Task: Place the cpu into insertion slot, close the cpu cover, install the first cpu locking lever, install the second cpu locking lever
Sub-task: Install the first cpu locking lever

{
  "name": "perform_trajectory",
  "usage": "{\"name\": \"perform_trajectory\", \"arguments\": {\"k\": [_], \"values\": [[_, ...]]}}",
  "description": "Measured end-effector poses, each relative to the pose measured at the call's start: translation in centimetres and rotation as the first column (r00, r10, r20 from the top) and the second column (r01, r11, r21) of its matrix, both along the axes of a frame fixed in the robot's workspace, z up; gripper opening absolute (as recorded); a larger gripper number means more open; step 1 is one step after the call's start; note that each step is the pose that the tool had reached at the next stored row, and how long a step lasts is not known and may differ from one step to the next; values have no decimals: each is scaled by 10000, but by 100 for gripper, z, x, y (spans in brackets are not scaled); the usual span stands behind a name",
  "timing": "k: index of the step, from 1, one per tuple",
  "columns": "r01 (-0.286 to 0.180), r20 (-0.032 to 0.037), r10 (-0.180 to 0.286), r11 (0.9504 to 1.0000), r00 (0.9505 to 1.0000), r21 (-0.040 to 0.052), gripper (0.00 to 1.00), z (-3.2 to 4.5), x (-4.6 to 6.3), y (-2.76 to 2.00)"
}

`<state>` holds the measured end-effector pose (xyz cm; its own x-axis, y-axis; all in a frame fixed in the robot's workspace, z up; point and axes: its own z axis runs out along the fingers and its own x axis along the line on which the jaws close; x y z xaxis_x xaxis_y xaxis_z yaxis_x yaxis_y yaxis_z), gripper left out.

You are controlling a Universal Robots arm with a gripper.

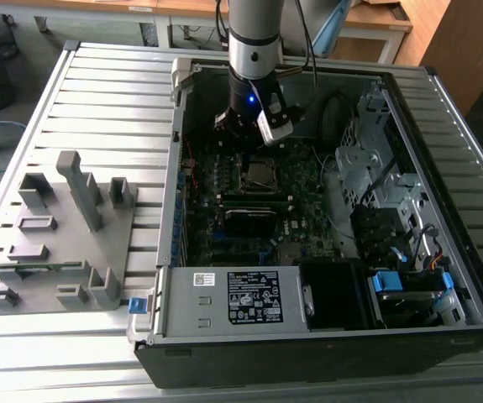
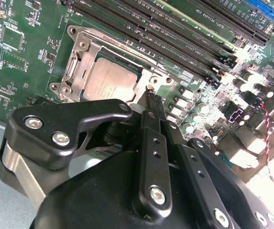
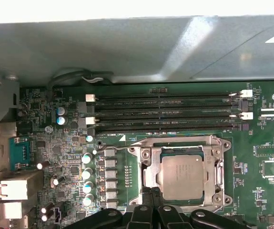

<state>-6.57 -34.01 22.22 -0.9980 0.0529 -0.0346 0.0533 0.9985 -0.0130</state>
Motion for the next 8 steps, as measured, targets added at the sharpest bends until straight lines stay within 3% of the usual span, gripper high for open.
{"name": "perform_trajectory", "arguments": {"k": [8], "values": [[0, -1, 0, 10000, 10000, 0, 10, 0, -2, 0]]}}
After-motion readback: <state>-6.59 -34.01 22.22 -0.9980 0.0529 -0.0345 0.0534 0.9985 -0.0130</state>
